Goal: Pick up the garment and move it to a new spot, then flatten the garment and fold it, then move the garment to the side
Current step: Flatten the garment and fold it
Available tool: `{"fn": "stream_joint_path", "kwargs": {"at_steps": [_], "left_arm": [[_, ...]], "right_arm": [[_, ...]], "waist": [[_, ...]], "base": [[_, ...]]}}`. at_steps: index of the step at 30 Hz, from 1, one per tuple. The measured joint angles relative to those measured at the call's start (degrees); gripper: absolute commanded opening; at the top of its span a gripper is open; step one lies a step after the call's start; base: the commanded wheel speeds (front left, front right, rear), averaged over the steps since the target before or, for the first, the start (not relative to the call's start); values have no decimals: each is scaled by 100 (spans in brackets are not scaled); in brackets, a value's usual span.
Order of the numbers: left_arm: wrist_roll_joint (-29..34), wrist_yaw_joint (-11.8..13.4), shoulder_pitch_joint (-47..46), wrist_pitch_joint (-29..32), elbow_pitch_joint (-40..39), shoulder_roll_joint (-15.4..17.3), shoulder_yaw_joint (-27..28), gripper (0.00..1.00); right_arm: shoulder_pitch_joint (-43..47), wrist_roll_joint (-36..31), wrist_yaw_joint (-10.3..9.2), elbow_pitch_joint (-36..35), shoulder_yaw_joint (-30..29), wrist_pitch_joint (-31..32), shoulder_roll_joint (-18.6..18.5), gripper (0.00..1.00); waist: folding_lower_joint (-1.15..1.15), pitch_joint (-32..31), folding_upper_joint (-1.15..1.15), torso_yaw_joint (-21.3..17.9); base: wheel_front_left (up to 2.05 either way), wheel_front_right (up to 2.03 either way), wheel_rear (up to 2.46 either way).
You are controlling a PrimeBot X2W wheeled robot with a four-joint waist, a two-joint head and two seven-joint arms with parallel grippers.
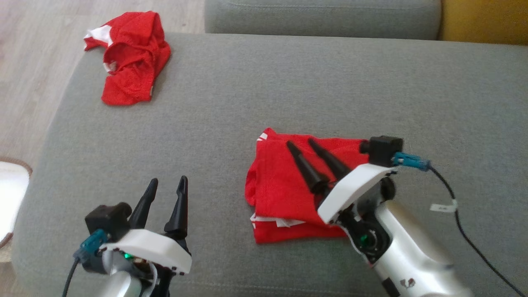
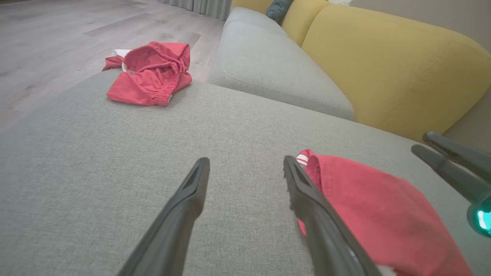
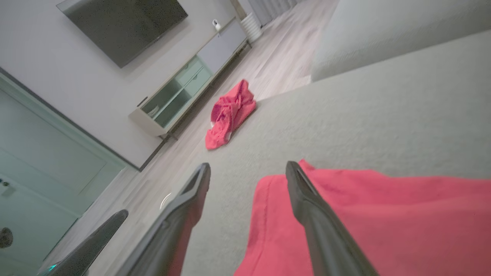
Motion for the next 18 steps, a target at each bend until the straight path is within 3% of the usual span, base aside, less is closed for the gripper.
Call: {"fn": "stream_joint_path", "kwargs": {"at_steps": [18], "left_arm": [[-5, 5, 4, -103, -99, 1, 0, 100]], "right_arm": [[533, -2194, 0, -514, -1731, -966, -42, 100]], "waist": [[0, -27, 0, -314]], "base": [[0, 0, 0]]}}
